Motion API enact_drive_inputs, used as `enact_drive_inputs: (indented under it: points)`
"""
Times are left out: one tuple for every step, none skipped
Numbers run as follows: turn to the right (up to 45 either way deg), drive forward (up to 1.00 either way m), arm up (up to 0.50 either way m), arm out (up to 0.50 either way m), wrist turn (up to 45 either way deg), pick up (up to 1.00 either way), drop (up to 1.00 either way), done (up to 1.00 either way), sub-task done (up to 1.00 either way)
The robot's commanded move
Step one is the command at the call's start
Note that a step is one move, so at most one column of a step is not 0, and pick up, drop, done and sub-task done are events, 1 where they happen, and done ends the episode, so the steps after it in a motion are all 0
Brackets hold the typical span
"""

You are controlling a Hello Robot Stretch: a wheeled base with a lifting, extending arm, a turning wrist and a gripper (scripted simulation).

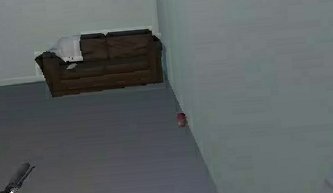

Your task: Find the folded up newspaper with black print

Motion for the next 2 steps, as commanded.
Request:
enact_drive_inputs:
  points:
    - [0.0,0.45,0.0,0.0,0.0,0.0,0.0,0.0,0.0]
    - [-45.0,0.0,0.0,0.0,0.0,0.0,0.0,0.0,0.0]
